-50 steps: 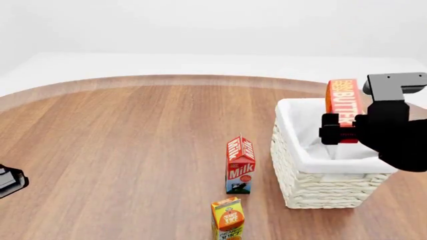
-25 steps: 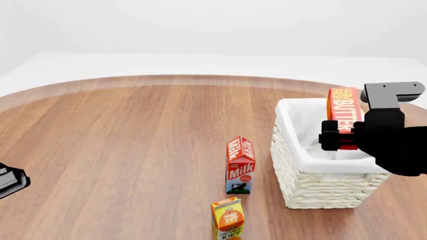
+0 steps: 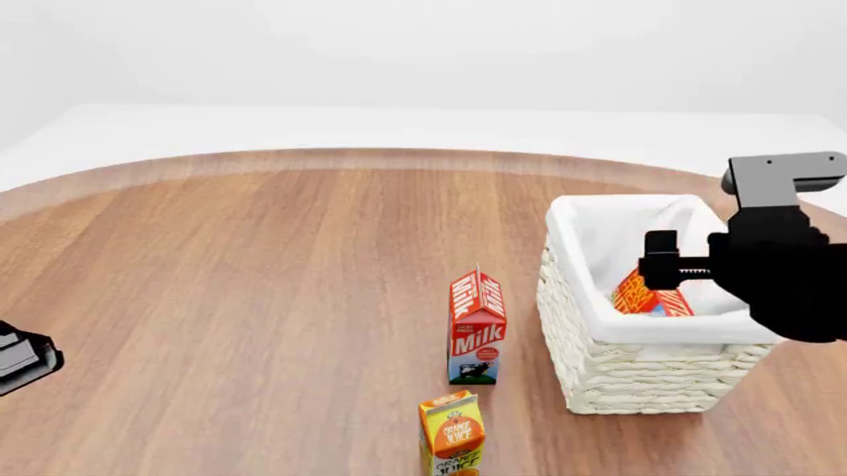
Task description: Pick up the cream cheese box and the butter, and put them in the basket.
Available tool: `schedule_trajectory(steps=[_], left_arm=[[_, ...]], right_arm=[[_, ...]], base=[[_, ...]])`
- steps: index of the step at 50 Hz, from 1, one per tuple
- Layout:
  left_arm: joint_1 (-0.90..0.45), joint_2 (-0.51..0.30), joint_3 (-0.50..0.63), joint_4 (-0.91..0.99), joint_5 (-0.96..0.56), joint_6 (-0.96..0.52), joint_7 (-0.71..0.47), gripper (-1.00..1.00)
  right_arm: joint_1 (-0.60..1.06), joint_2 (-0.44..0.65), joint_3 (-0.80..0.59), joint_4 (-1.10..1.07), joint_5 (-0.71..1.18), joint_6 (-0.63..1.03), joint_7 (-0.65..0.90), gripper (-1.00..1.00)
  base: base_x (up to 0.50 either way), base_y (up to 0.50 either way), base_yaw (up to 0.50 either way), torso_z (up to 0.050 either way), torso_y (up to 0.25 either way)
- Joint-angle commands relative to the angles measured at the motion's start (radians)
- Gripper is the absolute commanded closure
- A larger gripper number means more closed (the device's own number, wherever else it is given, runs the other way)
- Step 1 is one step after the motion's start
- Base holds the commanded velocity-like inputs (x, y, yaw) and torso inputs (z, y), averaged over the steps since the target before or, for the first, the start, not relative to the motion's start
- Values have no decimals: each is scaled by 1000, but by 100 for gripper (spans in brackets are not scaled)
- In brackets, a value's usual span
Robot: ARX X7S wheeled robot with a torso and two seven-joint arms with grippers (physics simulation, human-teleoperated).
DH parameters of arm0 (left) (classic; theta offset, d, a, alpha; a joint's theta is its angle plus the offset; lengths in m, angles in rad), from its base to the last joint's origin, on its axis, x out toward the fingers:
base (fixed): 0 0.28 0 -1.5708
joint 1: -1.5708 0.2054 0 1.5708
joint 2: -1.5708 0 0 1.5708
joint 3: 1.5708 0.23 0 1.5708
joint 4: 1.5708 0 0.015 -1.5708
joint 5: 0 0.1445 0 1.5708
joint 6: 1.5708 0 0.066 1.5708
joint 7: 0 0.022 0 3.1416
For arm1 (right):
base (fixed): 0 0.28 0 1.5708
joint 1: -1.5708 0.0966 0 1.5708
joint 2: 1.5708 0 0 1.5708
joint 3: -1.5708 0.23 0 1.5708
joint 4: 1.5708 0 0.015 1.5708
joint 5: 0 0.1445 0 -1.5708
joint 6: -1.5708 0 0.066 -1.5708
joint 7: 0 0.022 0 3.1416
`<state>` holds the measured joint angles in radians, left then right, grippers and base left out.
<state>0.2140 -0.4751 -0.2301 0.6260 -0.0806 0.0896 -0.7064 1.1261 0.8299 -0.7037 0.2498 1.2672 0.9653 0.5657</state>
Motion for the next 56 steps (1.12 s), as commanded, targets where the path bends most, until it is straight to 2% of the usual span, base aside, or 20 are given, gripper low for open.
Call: schedule_trajectory(steps=[1, 7, 17, 26, 31, 37, 42, 46, 54, 55, 56], left_arm=[[2, 21, -22, -3, 19, 15, 22, -100], [3, 20, -25, 0, 18, 15, 22, -100], [10, 18, -34, 11, 14, 13, 20, -100], [12, 18, -36, 14, 12, 13, 20, -100], [14, 17, -38, 21, 13, 10, 19, -100], [14, 18, -37, 21, 14, 12, 19, -100], [13, 17, -36, 23, 17, 8, 18, -100], [12, 17, -31, 25, 20, 6, 19, -100], [10, 14, -28, 31, 27, -6, 19, -100], [10, 13, -29, 32, 28, -7, 19, -100], [11, 13, -30, 34, 29, -9, 18, -100]], right_arm=[[2, -18, 25, -12, -26, 3, -30, -100], [0, 8, 40, -60, 2, 20, -8, -100], [-49, 158, 146, -313, 198, 67, 134, -100], [-148, 301, 250, -549, 378, 12, 247, -100], [-174, 348, 286, -610, 421, -21, 264, -100], [-278, 452, 355, -735, 460, -123, 280, -100], [-460, 611, 442, -882, 487, -336, 271, -100], [-563, 734, 437, -947, 476, -534, 253, -100], [-577, 741, 438, -1003, 465, -629, 308, -100], [-727, 591, 588, -998, 498, -479, 330, -100], [-877, 470, 738, -994, 412, -329, 236, -100]], base=[[0, 0, 0, 0, 0], [0, 0, 0, 0, 0], [0, 0, 0, 0, 0], [0, 0, 0, 0, 0], [0, 0, 0, 0, 0], [0, 0, 0, 0, 0], [0, 0, 0, 0, 0], [0, 0, 0, 0, 0], [0, 0, 0, 0, 0], [0, 0, 0, 0, 0], [0, 0, 0, 0, 0]])
